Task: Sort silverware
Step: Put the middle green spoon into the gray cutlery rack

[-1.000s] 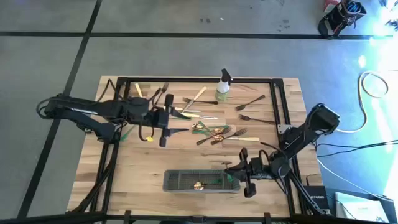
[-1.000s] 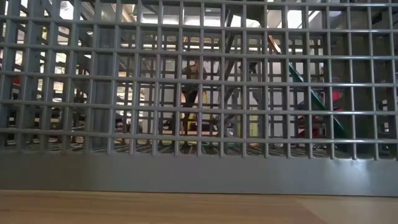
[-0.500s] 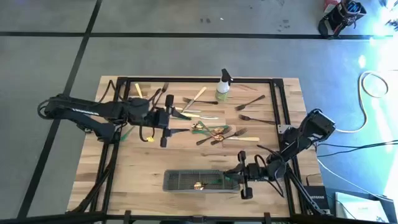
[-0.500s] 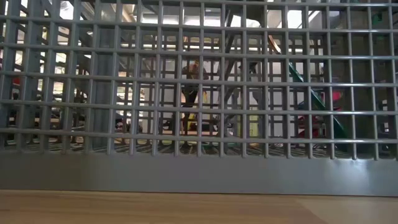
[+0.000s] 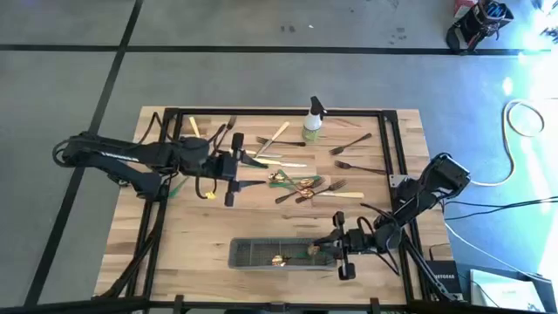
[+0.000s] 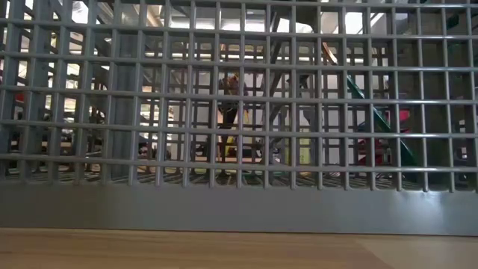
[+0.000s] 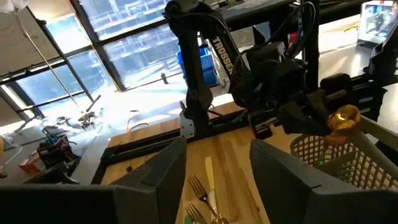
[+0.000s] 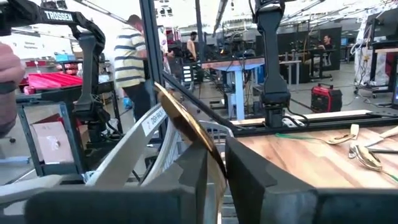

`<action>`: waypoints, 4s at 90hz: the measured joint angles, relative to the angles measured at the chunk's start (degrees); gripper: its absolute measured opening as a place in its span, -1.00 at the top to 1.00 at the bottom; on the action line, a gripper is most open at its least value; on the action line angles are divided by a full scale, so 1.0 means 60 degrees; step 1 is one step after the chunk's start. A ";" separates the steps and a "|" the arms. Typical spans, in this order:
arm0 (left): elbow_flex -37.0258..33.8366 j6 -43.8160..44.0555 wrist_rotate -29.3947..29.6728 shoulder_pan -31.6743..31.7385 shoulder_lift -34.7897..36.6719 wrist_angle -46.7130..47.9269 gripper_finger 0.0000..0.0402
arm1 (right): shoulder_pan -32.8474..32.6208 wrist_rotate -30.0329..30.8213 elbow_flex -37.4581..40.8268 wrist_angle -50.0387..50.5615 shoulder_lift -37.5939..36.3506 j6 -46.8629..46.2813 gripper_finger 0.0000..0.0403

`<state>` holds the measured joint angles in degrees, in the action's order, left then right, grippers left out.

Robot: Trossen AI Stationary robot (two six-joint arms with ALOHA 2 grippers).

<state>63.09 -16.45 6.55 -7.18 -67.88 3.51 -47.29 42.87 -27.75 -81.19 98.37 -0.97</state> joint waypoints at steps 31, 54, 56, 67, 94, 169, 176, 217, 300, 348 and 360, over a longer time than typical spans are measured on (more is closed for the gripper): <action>0.0000 0.0033 0.0003 0.0000 0.0000 0.0000 0.19 | -0.0172 0.0204 0.0104 0.0026 -0.0276 0.0214 0.79; 0.0000 0.0007 0.0006 0.0000 0.0000 -0.0015 0.19 | -0.1212 0.2420 0.0277 0.0034 -0.0793 0.1291 0.79; 0.0000 0.0007 0.0007 0.0000 0.0000 -0.0018 0.19 | -0.1311 0.2623 0.0277 0.0034 -0.0857 0.1437 0.79; 0.0000 0.0004 0.0007 0.0000 0.0000 -0.0022 0.19 | -0.1716 0.3575 0.0277 0.0032 -0.1172 0.2288 0.79; 0.0000 0.0031 0.0005 -0.0039 0.0002 0.0036 0.19 | -0.0923 0.3658 0.0273 0.0414 -0.2254 0.3906 0.79; -0.5195 0.2196 -0.0418 0.4024 0.1633 -0.1286 0.19 | 0.3263 -0.1401 0.0235 0.6819 -0.4841 -0.0049 0.79; -0.5527 0.2431 -0.1242 0.4734 0.1455 -0.1281 0.19 | 0.3478 -0.1685 0.0233 0.6830 -0.4841 -0.0069 0.79; -0.6109 0.1791 -0.2887 0.5638 -0.1123 -0.1538 0.19 | 0.4080 -0.2586 0.0233 0.7312 -0.4841 -0.0767 0.79; -0.6094 0.0473 -0.2157 0.5733 -0.3151 -0.2269 0.80 | 0.4076 -0.2586 0.0233 0.7363 -0.4838 -0.0831 0.79; -0.5714 0.1252 -0.1665 0.4742 -0.2069 -0.0711 1.00 | 0.4159 -0.2601 -0.0868 0.8789 -0.4870 -0.1028 0.79; -0.5113 0.1281 -0.1266 0.4184 -0.1410 0.0498 1.00 | 0.4798 -0.3861 -0.2067 1.1176 -0.4870 -0.2128 0.79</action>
<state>32.41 -8.76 -1.05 17.92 -76.34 6.49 -18.50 19.71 -40.15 -14.14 69.14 -13.74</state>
